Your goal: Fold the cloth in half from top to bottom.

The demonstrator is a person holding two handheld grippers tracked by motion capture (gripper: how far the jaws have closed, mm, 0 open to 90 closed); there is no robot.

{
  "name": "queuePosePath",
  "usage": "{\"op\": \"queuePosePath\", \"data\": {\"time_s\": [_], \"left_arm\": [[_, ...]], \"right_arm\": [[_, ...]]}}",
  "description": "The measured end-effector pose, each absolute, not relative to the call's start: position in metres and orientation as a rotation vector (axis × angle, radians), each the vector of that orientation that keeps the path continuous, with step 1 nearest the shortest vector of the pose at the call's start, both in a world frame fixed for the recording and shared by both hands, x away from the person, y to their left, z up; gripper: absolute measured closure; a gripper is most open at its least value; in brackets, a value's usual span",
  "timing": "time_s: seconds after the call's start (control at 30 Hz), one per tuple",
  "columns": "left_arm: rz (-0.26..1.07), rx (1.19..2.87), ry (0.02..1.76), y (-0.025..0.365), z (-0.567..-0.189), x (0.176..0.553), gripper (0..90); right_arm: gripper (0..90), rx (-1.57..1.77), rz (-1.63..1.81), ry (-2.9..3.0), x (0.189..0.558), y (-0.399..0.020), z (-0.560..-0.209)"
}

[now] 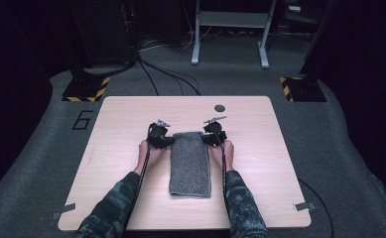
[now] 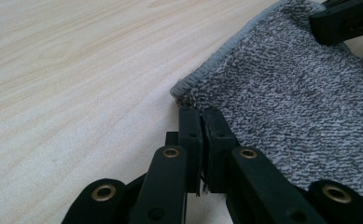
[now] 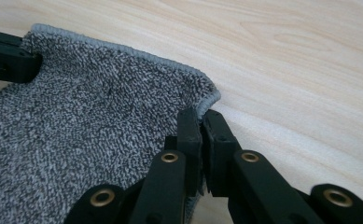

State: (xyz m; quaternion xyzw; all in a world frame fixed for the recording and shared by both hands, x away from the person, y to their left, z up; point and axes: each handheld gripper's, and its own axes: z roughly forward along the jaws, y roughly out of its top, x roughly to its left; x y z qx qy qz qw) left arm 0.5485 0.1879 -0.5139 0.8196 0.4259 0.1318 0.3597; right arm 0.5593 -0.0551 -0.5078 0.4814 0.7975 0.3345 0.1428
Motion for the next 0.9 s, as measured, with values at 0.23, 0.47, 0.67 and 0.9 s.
{"op": "queuePosePath", "data": {"time_s": [0.23,0.47,0.67,0.9], "left_arm": [[0.373,2.077,1.068,0.190,-0.500,0.544,87.5],[0.425,2.069,1.030,0.189,-0.484,0.544,87.5],[0.460,2.059,1.015,0.187,-0.474,0.543,87.5],[0.495,2.028,0.998,0.189,-0.458,0.543,87.5]], "right_arm": [[87.1,1.338,0.993,2.282,0.552,-0.056,-0.492],[87.2,1.267,0.995,2.246,0.547,-0.057,-0.477],[87.2,1.267,1.029,2.216,0.547,-0.061,-0.464],[87.2,1.237,1.060,2.199,0.546,-0.062,-0.451]]}}
